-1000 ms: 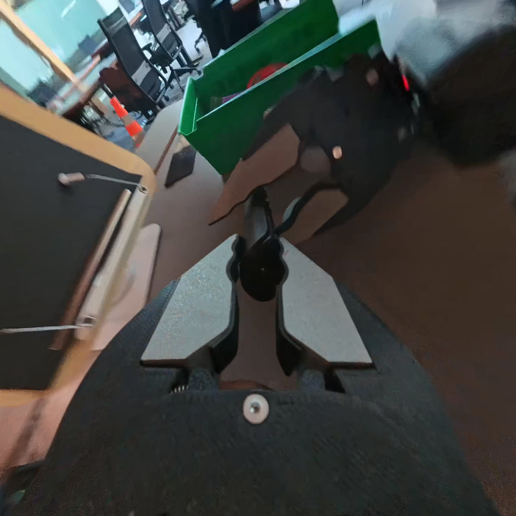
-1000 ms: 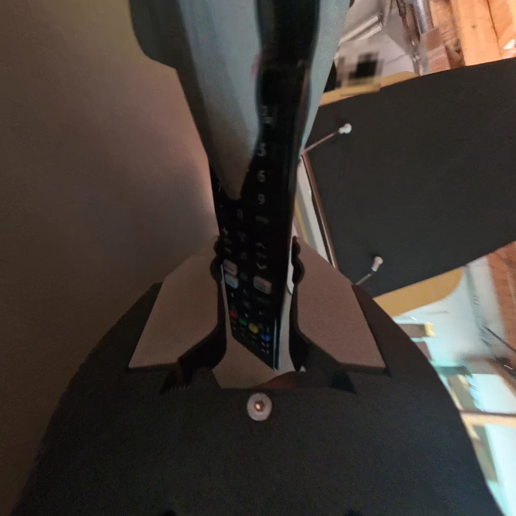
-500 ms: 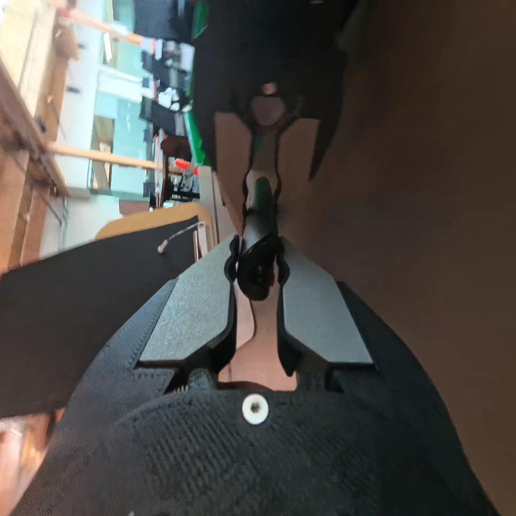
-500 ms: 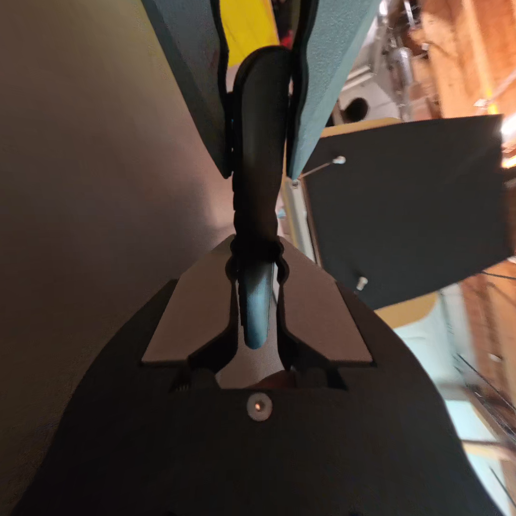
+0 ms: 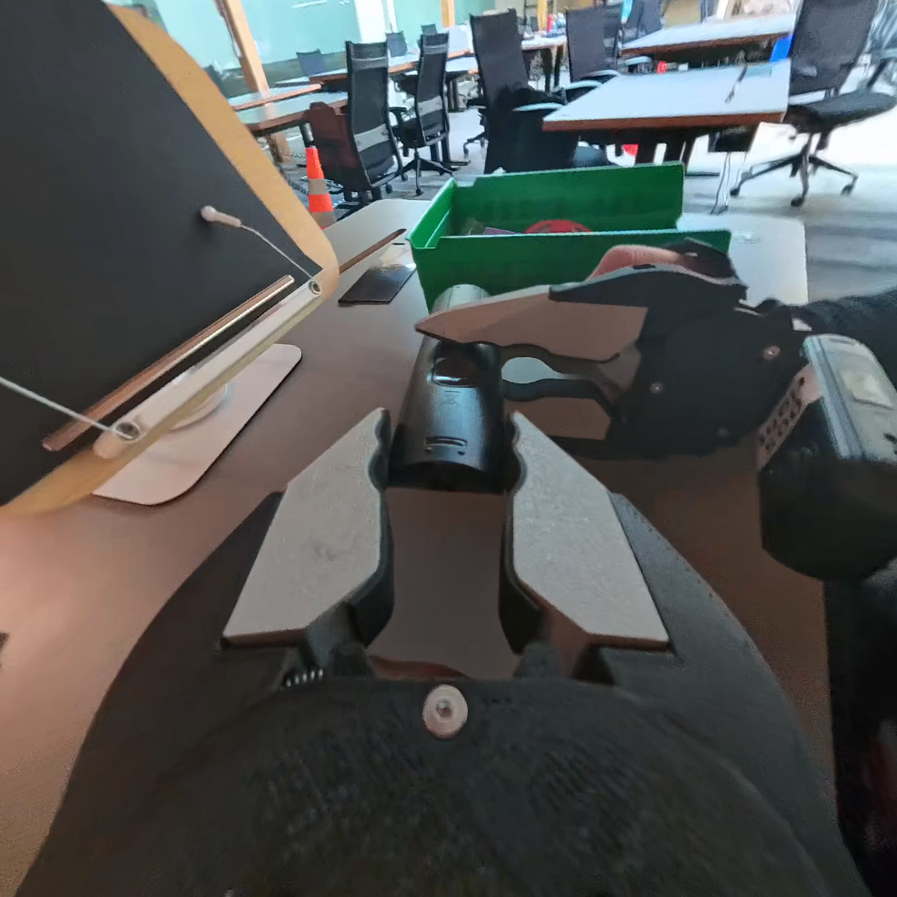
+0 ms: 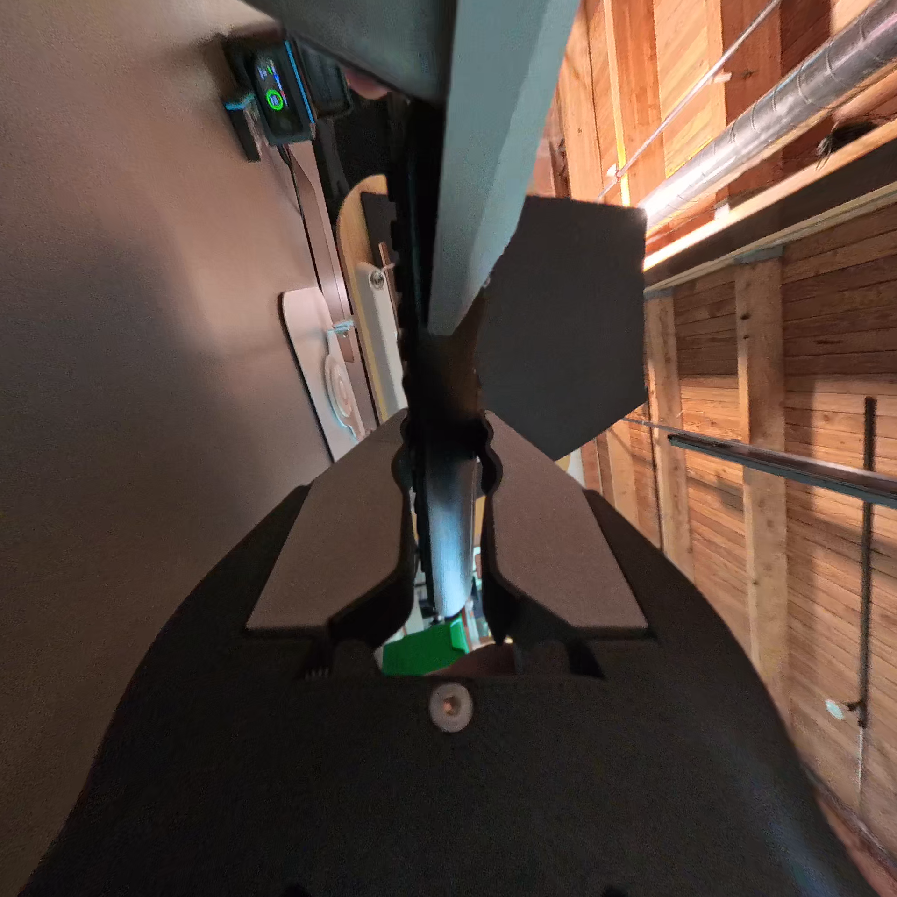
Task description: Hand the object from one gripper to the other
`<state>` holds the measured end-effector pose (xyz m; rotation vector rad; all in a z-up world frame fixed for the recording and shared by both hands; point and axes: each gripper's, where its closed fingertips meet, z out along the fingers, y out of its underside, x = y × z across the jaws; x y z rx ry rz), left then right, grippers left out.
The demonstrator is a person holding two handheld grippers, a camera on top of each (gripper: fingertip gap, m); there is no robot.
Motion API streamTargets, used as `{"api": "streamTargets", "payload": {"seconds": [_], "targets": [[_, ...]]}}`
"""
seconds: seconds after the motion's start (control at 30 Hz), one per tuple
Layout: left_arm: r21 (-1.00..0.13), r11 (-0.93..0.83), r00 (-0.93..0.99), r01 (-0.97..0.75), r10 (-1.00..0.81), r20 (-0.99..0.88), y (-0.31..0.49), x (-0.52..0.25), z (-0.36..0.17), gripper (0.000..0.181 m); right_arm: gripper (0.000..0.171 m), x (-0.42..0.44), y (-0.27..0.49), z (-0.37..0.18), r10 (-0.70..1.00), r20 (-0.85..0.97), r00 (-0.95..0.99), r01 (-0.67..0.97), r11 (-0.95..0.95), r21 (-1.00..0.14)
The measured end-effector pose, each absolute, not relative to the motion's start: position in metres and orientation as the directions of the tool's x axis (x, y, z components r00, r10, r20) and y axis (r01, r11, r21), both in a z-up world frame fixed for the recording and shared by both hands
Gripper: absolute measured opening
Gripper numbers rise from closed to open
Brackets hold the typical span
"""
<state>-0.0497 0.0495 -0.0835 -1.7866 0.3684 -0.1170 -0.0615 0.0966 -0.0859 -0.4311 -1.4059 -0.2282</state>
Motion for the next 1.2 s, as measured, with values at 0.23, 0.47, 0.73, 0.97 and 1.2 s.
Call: {"api": "streamTargets", "payload": {"seconds": [0.23, 0.47, 0.73, 0.97, 1.2], "targets": [[-0.852, -0.206, 0.836, -0.481, -0.4, -0.375, 0.045, -0.04, -0.077, 0.0, 0.025, -0.063, 0.094, -0.099, 0.23, 0.968, 0.099, 0.371, 0.894, -0.251], [-0.84, -0.258, 0.856, -0.477, -0.352, -0.378, 0.049, -0.047, -0.062, 0.038, 0.022, -0.057, 0.098, -0.087, 0.237, 0.962, 0.137, 0.363, 0.892, -0.271], [-0.53, -0.261, 0.59, -0.807, -0.324, -0.739, 0.046, -0.065, -0.082, 0.048, 0.021, -0.059, 0.097, -0.094, 0.353, 0.931, 0.093, 0.333, 0.87, -0.363], [0.053, -0.066, -0.038, -0.996, -0.216, -0.976, 0.052, -0.061, -0.08, 0.021, 0.024, -0.058, 0.099, -0.097, 0.414, 0.907, 0.072, 0.326, 0.85, -0.414], [0.557, 0.121, -0.569, -0.822, -0.138, -0.81, 0.047, -0.054, -0.093, 0.021, 0.064, -0.062, 0.085, -0.126, 0.579, 0.805, -0.126, 0.296, 0.797, -0.527]]}}
